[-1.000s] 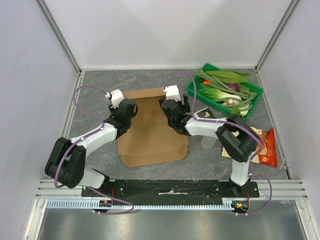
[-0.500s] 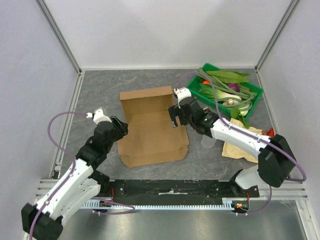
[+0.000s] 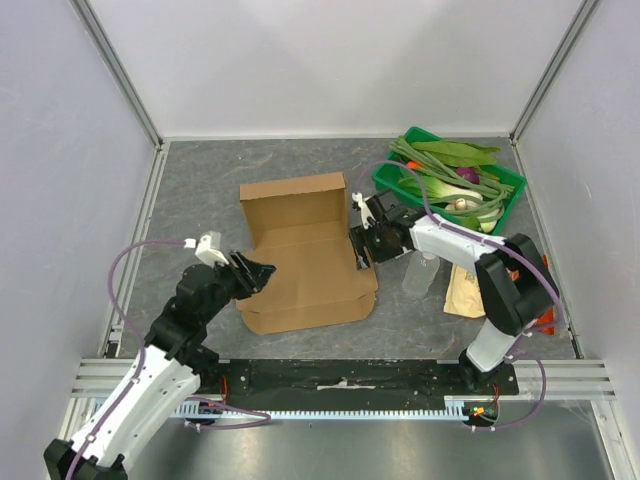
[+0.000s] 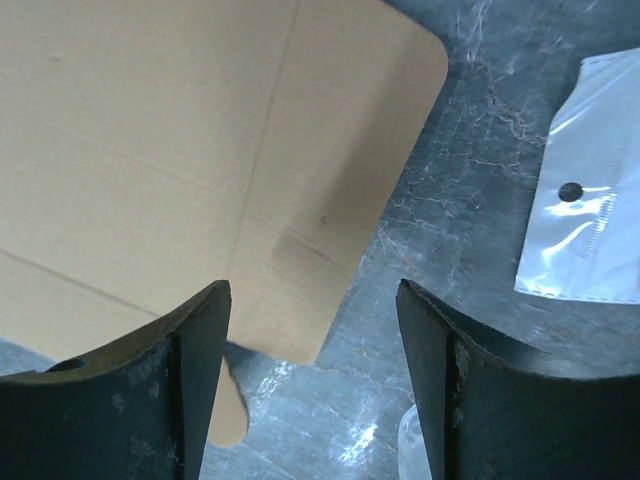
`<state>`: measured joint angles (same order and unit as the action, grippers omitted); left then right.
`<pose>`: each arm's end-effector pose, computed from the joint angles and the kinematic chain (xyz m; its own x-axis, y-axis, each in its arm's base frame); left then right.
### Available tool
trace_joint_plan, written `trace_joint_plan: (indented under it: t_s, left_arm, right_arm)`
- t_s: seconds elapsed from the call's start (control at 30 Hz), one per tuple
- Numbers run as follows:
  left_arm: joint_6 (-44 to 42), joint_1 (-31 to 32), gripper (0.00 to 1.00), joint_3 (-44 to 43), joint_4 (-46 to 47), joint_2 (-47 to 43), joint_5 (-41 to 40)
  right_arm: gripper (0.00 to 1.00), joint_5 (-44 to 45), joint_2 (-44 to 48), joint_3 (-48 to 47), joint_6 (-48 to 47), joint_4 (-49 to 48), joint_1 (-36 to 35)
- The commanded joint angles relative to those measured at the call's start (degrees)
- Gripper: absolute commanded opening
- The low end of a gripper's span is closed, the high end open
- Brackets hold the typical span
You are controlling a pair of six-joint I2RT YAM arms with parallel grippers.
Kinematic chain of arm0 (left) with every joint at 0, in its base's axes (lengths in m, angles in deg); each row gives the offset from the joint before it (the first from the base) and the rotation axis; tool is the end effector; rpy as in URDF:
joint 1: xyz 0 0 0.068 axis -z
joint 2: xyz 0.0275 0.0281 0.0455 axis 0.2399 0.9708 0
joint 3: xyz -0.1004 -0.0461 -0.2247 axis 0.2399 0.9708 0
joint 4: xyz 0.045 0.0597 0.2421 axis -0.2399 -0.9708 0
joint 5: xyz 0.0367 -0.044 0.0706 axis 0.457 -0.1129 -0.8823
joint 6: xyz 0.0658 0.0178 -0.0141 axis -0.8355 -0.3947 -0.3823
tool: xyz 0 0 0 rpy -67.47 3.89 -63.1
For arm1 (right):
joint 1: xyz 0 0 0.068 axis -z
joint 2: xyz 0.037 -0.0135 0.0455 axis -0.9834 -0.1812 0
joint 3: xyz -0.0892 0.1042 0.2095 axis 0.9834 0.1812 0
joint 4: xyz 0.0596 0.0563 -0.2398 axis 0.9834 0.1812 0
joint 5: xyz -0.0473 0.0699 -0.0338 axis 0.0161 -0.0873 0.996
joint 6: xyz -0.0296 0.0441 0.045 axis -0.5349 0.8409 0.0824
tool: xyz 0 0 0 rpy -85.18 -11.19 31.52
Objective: Fold the paper box
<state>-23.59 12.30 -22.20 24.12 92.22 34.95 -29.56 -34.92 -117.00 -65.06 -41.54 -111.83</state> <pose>0.1445 -0.0703 0.2238 -0.4979 -0.5417 -0.6772 0.1107 0.7348 -0.6692 0.2802 0.1859 0.1617 -0.8724 -0.2353 -0.4285 -0.3612 0.9009 0.2407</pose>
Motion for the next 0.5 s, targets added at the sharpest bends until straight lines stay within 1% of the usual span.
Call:
trace_joint_plan:
  t_s: [0.0,0.03,0.1,0.13,0.17,0.23,0.27,0.3,0.33,0.37,0.4,0.43,0.47]
  left_arm:
    - [-3.33,0.1,0.55,3.69,10.12,6.45,13.99]
    - [-3.16,0.19,0.52,4.22,12.32,9.86,16.2]
    - [-2.28,1.15,0.5,4.92,16.36,13.65,19.81]
    - [-2.19,2.29,0.5,5.01,18.47,15.24,20.17]
    - [-2.63,6.39,0.49,4.75,19.27,17.95,19.05]
    - [-3.77,12.64,0.5,3.0,19.81,19.81,11.77]
    - [-4.9,19.29,0.5,2.21,19.98,22.34,9.04]
    - [-5.52,22.4,0.5,0.72,20.85,23.76,4.49]
    - [-6.23,25.13,0.5,0.01,21.56,25.6,2.71]
    - [-7.02,30.03,0.51,-0.69,22.35,27.28,1.03]
    - [-8.94,32.25,0.53,-2.18,23.14,31.12,-2.81]
    - [-10.0,34.54,0.54,-3.24,23.5,32.99,-4.59]
    - [-13.49,38.39,0.55,-4.47,23.15,34.92,-6.09]
  right_arm:
    - [0.74,-0.65,-4.18,0.31,-1.73,0.83,0.28]
    - [0.73,-0.73,-4.45,0.66,-1.47,0.3,0.45]
    - [0.72,-1.25,-5.06,1.54,-0.68,-1.1,0.46]
    - [0.7,-1.96,-5.15,1.89,-0.59,-1.55,0.46]
    - [0.7,-2.31,-4.98,2.25,-0.33,-2.16,0.46]
    - [0.68,-3.19,-4.71,3.56,0.03,-3.74,0.54]
    - [0.66,-3.19,-4.8,3.83,0.2,-4.1,0.54]
    - [0.64,-3.45,-4.89,4.27,0.38,-4.8,0.63]
    - [0.56,-3.89,-4.89,4.62,0.73,-5.24,0.89]
    - [0.5,-4.59,-4.37,4.97,1.08,-5.94,1.07]
    - [0.44,-5.38,-3.84,6.02,1.43,-7.34,1.24]
    - [0.35,-6.52,-3.31,6.38,1.96,-8.13,1.59]
    - [0.28,-6.36,-2.26,6.82,2.57,-8.49,1.68]
